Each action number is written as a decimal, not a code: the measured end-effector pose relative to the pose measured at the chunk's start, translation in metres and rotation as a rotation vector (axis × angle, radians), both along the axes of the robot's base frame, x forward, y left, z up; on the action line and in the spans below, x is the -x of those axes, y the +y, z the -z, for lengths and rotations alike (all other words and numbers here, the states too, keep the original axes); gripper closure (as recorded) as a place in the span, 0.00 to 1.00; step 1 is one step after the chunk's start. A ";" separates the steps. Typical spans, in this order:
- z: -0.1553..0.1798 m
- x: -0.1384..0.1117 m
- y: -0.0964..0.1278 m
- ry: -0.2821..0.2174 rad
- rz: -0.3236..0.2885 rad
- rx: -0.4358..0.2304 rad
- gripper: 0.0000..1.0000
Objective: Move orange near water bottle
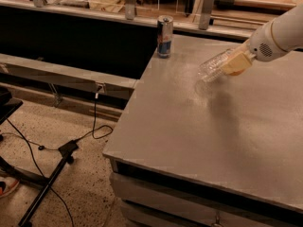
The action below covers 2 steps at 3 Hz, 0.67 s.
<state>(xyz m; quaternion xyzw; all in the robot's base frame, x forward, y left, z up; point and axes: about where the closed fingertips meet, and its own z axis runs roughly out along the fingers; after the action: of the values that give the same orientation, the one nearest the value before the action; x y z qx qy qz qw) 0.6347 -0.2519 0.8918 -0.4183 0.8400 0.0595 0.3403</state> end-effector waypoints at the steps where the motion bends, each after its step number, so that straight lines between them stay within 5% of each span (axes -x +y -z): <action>1: 0.019 -0.001 -0.008 0.039 0.001 0.003 0.53; 2: 0.029 -0.002 -0.014 0.055 0.005 0.007 0.30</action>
Offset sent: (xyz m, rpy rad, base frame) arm 0.0006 -0.0254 -0.0367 -0.0125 0.0676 -0.0165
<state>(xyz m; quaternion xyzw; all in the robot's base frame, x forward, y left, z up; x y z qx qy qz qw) 0.6362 -0.2658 0.8629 -0.4155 0.8503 0.0673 0.3160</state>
